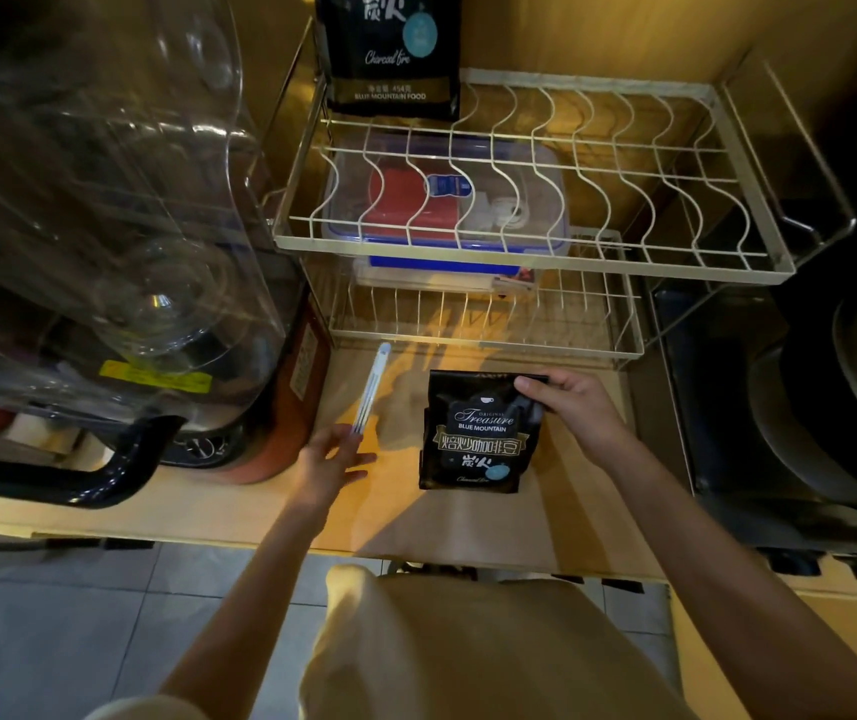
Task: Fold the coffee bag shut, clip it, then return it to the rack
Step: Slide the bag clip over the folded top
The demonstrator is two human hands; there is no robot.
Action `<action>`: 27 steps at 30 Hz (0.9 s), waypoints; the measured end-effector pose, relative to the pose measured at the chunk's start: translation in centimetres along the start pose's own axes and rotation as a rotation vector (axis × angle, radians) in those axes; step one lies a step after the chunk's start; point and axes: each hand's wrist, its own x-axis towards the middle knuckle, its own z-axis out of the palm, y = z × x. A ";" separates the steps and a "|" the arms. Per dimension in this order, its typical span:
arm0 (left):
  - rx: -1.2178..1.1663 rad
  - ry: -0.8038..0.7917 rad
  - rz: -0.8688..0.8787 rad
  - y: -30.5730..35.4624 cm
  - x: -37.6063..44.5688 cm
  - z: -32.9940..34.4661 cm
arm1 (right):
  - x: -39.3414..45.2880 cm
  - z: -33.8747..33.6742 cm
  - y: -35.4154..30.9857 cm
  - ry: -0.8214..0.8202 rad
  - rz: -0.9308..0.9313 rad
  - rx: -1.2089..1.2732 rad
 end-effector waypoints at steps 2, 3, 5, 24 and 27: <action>-0.235 -0.095 -0.111 0.6 -0.4 -0.3 | -0.1 0.0 0.0 0.001 -0.001 0.005; -0.376 -0.136 -0.167 0.8 -0.4 -0.6 | -0.1 0.0 0.1 0.001 -0.003 0.010; -0.648 -0.197 -0.280 1.2 -0.4 -0.9 | -0.2 0.0 0.0 -0.003 -0.009 0.015; -0.444 -0.048 -0.266 1.6 -1.6 -0.4 | -0.3 0.0 -0.2 -0.012 -0.003 -0.008; -0.557 -0.159 -0.223 3.2 -2.1 -1.0 | -0.3 0.0 -0.2 -0.006 0.002 -0.006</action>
